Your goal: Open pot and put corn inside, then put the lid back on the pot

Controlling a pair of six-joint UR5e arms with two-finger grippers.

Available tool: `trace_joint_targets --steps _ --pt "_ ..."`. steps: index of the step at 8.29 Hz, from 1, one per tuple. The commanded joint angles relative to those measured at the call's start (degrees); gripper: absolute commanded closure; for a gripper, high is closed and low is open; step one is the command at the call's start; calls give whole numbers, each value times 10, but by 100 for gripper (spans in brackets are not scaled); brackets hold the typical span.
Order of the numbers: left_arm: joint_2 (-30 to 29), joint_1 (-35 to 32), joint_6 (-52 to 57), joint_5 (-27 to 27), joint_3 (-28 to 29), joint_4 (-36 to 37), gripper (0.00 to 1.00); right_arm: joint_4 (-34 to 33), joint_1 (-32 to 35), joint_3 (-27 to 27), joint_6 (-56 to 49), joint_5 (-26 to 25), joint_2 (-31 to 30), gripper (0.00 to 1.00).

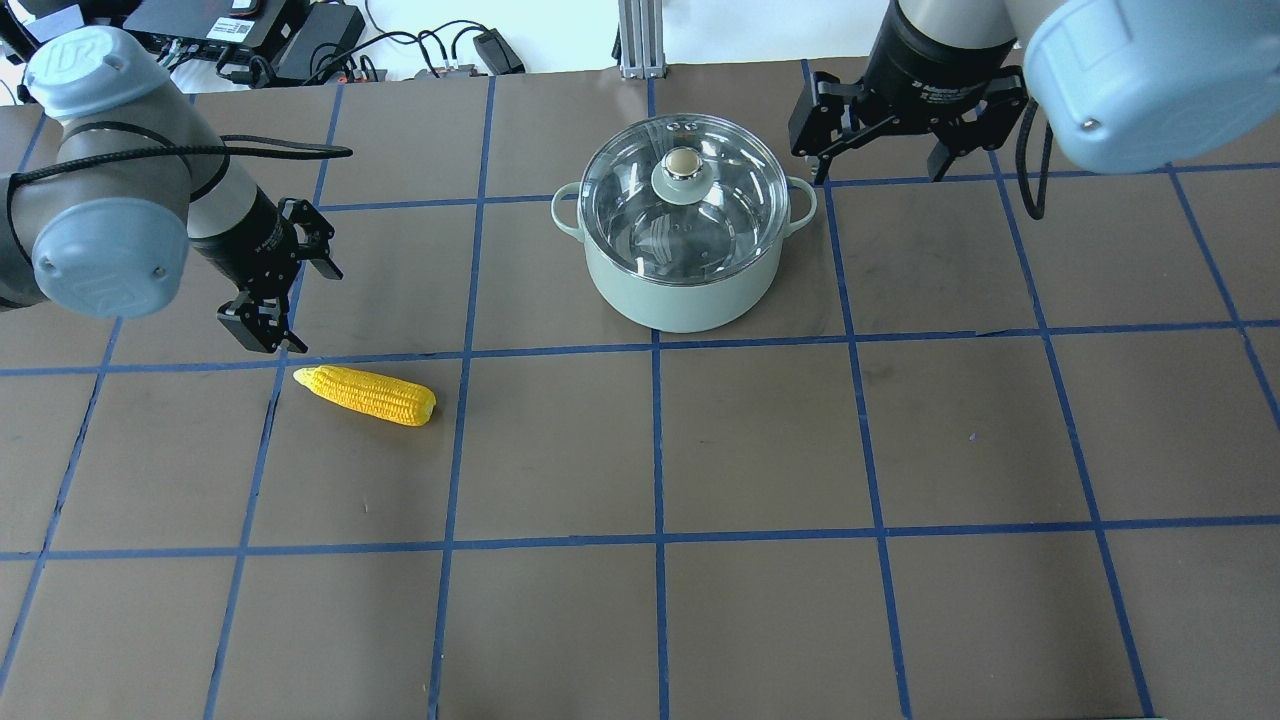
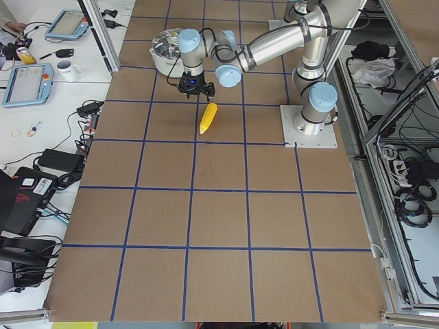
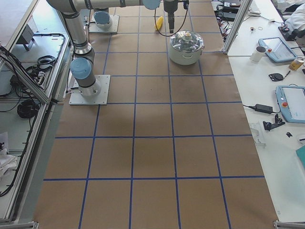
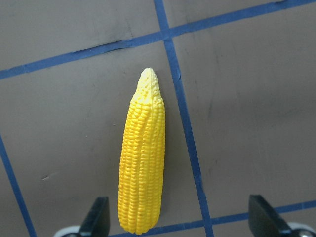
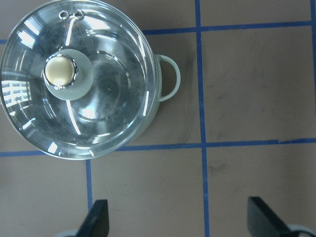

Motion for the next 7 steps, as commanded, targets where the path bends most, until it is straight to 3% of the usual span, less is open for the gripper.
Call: trace_joint_targets --steps 1,3,7 --pt "-22 2 -7 -1 -53 70 0 -30 48 -93 65 6 123 0" --pt "-24 13 1 -69 -73 67 0 -137 86 -94 112 -2 199 0" --pt "-36 14 1 -66 -89 80 0 -202 88 -94 90 0 245 1"
